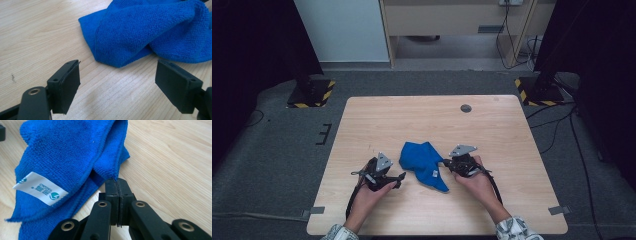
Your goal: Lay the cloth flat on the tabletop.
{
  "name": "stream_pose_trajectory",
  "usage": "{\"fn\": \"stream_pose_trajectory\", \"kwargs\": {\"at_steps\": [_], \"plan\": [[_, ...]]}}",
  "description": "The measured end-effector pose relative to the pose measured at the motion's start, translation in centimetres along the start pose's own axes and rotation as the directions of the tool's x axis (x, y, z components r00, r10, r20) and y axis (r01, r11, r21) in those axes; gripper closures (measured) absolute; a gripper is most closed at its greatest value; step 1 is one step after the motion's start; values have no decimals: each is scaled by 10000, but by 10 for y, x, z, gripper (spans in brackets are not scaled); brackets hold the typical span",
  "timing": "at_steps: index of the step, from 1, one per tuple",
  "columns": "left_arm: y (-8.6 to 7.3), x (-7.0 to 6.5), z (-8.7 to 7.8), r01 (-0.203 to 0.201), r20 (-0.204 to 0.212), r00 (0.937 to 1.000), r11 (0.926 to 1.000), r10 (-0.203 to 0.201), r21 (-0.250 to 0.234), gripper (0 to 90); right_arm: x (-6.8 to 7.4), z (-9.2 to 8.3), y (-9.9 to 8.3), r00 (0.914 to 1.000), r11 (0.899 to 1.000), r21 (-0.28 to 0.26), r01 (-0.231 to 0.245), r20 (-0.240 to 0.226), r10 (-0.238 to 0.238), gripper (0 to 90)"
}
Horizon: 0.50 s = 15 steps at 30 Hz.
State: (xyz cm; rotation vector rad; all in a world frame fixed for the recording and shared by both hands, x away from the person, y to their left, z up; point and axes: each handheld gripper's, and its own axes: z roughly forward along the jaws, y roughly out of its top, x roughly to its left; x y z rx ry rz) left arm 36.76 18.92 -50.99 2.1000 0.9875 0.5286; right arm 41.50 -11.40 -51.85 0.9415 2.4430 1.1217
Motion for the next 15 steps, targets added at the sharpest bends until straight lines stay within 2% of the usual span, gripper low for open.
{"fn": "stream_pose_trajectory", "kwargs": {"at_steps": [11, 15], "plan": [[1, -3, 2, -124, 27, 9999, 9999, 124, 64, 196, -8, -31, -15, 9999, 9998, 212, -67, 149, 64, 894], [2, -7, 4, -190, 135, 9997, 9998, 189, 87, 198, -13, -44, -27, 9991, 9989, 196, -432, 45, 431, 893]]}}
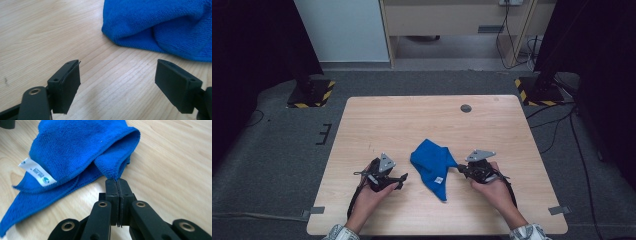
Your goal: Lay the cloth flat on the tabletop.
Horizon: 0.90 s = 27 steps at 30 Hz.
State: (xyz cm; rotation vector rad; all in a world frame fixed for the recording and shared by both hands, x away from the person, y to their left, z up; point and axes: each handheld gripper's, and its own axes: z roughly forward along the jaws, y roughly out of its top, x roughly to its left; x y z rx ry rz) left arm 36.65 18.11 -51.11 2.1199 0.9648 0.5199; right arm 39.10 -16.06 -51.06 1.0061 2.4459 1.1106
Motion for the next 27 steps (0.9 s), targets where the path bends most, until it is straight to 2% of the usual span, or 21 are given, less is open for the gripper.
{"fn": "stream_pose_trajectory", "kwargs": {"at_steps": [6, 10, 17, 19, 27], "plan": [[4, -10, 3, -209, 312, 9993, 9996, 214, -167, 212, -2, -3, -1, 9998, 9998, -105, -147, -150, 146, 893], [7, -18, 6, -398, 724, 9965, 9989, 415, -247, 249, 1, 0, -1, 9998, 9999, -85, -72, -198, 71, 892], [12, -36, 14, -860, 1372, 9865, 9957, 899, -343, 346, 9, 2, 3, 9991, 9997, -255, 9, -418, -19, 891], [14, -38, 15, -812, 1531, 9844, 9958, 867, -417, 375, 12, 3, 4, 9989, 9995, -293, 94, -450, -107, 891], [20, -51, 22, -1275, 1852, 9734, 9905, 1347, -508, 474, 18, 5, 6, 9979, 9992, -348, 183, -616, -204, 891]]}}
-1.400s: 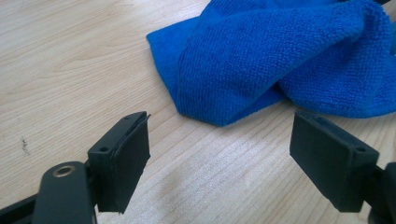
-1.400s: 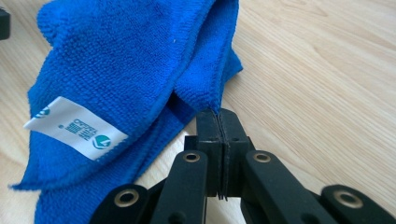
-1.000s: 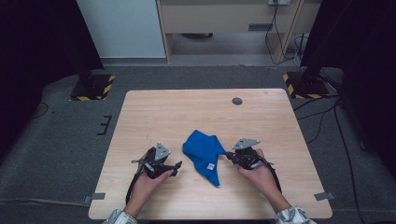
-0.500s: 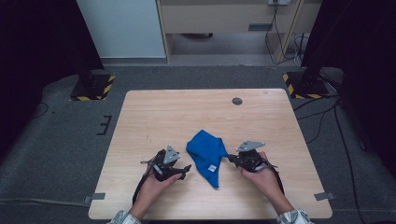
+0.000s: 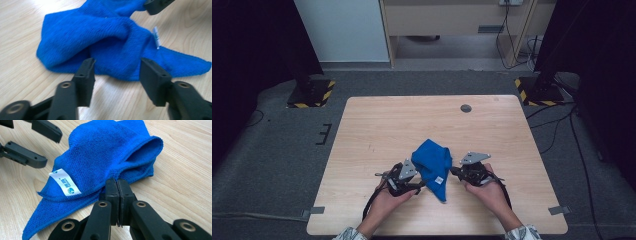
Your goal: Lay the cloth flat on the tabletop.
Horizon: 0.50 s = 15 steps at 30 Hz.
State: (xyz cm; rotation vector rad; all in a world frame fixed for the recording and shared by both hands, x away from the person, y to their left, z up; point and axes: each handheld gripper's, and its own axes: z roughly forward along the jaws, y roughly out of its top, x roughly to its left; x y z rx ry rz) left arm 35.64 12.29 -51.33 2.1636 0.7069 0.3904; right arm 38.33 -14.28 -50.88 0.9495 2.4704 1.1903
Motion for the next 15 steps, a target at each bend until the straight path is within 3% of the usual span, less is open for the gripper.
{"fn": "stream_pose_trajectory", "kwargs": {"at_steps": [10, 12, 15], "plan": [[7, -13, 10, -540, 290, 9981, 9985, 539, 58, 579, 1, 1, 0, 10000, 10000, -12, 5, 2, -5, 890], [8, -14, 11, -810, 147, 9966, 9966, 808, 166, 627, 1, 1, 0, 10000, 10000, 8, 11, -5, -11, 891], [10, -13, 11, -926, 274, 9954, 9956, 922, 113, 724, 1, 0, 0, 10000, 10000, -33, 24, 18, -24, 891]]}}
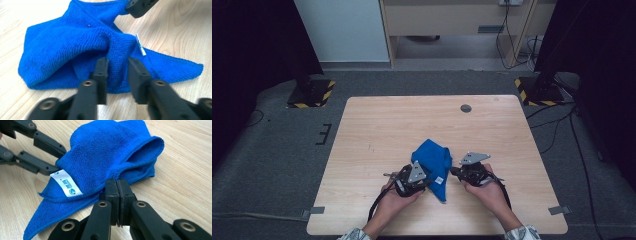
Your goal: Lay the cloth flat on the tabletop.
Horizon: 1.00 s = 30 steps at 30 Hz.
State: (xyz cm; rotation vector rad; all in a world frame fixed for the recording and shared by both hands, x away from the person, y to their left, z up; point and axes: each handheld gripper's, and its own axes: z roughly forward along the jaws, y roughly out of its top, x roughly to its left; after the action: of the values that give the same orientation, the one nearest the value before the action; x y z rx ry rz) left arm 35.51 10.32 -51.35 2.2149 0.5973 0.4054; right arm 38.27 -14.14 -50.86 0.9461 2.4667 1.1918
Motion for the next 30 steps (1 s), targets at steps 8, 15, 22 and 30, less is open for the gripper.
{"fn": "stream_pose_trajectory", "kwargs": {"at_steps": [8, 15, 22, 30], "plan": [[3, 0, 0, -39, 269, 9996, 10000, 38, 54, 888, 0, 0, 0, 10000, 10000, 2, 9, 13, -9, 891], [2, 21, -29, 779, -579, 9949, 9936, -827, -814, 891, -7, -5, -1, 9995, 10000, 32, -54, 305, 53, 891], [-20, 57, -39, 1623, -1595, 9733, 9863, -1650, -298, 891, -29, -14, -7, 9950, 9993, 186, -321, 953, 302, 893], [-34, 75, -34, 2086, -2204, 9560, 9769, -1934, 474, 892, -43, -17, -12, 9884, 9979, 383, -524, 1447, 464, 893]]}}
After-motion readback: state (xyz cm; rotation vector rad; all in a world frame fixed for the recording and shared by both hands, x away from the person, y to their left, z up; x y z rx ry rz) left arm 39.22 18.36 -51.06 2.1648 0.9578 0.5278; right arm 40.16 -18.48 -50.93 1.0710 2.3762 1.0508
